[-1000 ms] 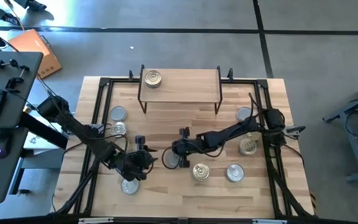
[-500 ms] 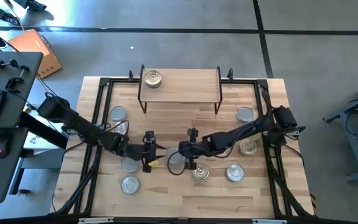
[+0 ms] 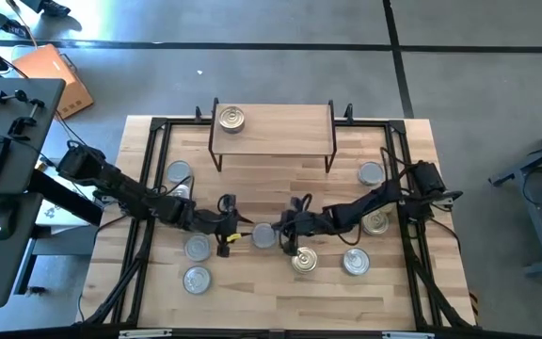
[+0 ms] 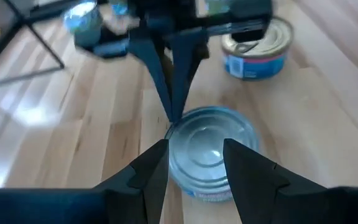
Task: Stack canned seafood by type on shelf
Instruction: Put the green and white tuna can on the shelf
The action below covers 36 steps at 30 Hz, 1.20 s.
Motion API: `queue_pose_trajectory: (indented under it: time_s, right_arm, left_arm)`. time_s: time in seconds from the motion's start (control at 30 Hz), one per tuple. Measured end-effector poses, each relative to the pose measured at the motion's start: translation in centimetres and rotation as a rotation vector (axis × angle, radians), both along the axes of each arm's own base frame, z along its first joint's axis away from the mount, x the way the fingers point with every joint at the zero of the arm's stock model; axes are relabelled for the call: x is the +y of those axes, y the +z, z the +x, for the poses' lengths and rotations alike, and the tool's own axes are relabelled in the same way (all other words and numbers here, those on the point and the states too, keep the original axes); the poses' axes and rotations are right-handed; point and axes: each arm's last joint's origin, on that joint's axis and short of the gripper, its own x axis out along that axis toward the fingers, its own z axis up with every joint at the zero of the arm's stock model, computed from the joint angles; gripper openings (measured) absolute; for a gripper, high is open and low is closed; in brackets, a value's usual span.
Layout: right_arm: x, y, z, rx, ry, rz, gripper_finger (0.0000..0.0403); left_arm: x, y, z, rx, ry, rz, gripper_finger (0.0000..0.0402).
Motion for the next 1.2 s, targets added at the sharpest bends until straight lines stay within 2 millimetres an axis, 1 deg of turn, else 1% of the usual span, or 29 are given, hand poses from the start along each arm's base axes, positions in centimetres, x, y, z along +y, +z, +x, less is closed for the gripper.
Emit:
queue_pose_trajectory:
  time_s: [0.07, 0.17, 0.3, 0.37, 0.43, 0.53, 0.7, 0.83, 0.93, 1.03, 1.2]
  right_arm:
    - [-0.1, -0.3, -0.1, 0.000, 0.018, 0.035, 0.0000]
    - [-0.1, -0.2, -0.1, 0.002, 0.029, 0.028, 0.0000]
    - [0.1, 0.6, 0.7, 0.005, 0.043, 0.013, 0.0000]
    - [0.2, 1.0, 1.1, 0.047, 0.042, 0.005, 0.0000]
    - [0.2, 1.0, 1.3, 0.116, 0.040, -0.010, 0.0000]
    - [0.3, 1.2, 1.4, 0.173, 0.020, 0.000, 0.0000]
    - [0.1, 1.0, 1.2, 0.185, 0.002, 0.017, 0.0000]
    - [-0.1, 0.9, 1.2, 0.193, -0.001, 0.019, 0.0000]
    - [-0.2, 0.8, 1.2, 0.196, -0.013, 0.028, 0.0000]
    - [-0.4, 0.7, 1.1, 0.207, -0.034, 0.049, 0.0000]
    - [-0.4, 0.6, 1.1, 0.216, -0.042, 0.062, 0.0000]
  left_arm:
    - [-0.2, 0.2, 0.1, -0.023, -0.024, 0.026, 0.0145]
    - [-0.2, 0.3, 0.1, -0.030, -0.044, 0.057, 0.0145]
    - [-0.3, 0.3, 0.1, -0.026, -0.067, 0.083, 0.0145]
    - [-0.4, 0.2, 0.1, -0.014, -0.122, 0.102, 0.0145]
    - [-0.7, 0.2, 0.0, -0.012, -0.166, 0.143, 0.0145]
    - [-1.2, 0.2, -0.2, -0.013, -0.228, 0.232, 0.0145]
    - [-1.9, 0.1, -0.5, -0.014, -0.329, 0.364, 0.0145]
    - [-2.2, -1.3, -0.2, 0.035, -0.420, 0.454, 0.0149]
    - [-2.2, -3.1, 0.2, 0.091, -0.452, 0.502, 0.0167]
    - [-2.3, -4.4, 0.7, 0.102, -0.429, 0.544, 0.0192]
    - [-2.3, -5.8, 1.3, 0.106, -0.377, 0.627, 0.0224]
